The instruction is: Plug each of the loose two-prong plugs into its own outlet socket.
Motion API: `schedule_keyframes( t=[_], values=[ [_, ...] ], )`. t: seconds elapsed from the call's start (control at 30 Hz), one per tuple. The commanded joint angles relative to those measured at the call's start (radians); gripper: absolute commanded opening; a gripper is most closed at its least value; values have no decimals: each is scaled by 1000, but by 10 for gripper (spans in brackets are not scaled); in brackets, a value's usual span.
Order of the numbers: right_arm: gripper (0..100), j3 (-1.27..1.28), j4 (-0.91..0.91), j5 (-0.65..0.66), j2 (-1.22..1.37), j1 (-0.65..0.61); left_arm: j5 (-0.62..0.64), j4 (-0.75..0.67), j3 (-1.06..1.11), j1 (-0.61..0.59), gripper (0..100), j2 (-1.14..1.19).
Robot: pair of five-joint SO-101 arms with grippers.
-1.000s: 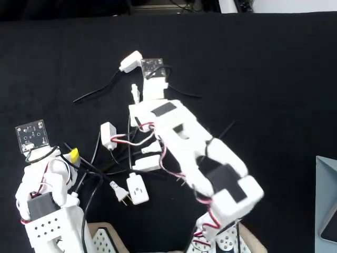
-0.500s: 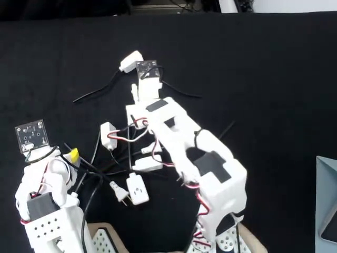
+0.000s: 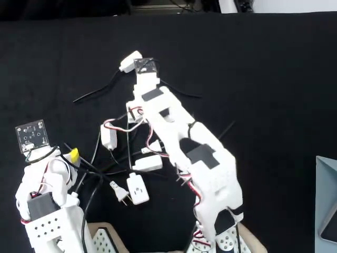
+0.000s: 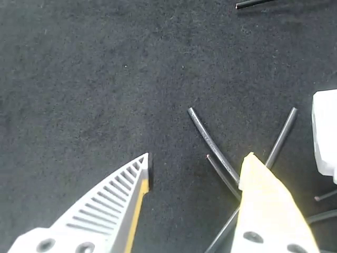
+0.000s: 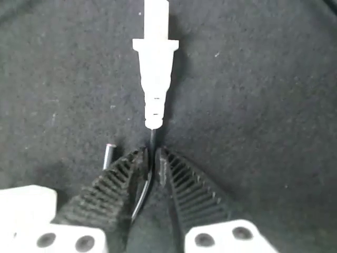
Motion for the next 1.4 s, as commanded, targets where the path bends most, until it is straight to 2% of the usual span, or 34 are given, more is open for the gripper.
schedule_keyframes(
  t=[0.0,0.23,0.53,0.73,0.83,0.97,1.27,1.37],
  values=[
    [12,-99,110,6,-5,-6,2,5,-25,-7,278,-9],
    [12,-145,232,5,-219,-9,0,5,-25,-7,278,-9],
    [12,-58,319,11,-595,-3,0,5,-24,-7,278,-9],
    [12,15,385,-2,-812,44,0,5,-24,-7,278,-9],
    [12,58,425,-54,-903,94,0,5,-24,-7,278,-9],
    [13,174,486,-91,-990,132,0,5,-24,-7,278,-9],
    [21,447,493,-91,-1081,221,0,5,-24,-5,278,-9],
    [106,453,511,-92,-1096,244,0,5,-24,-5,278,-9]
  ],
)
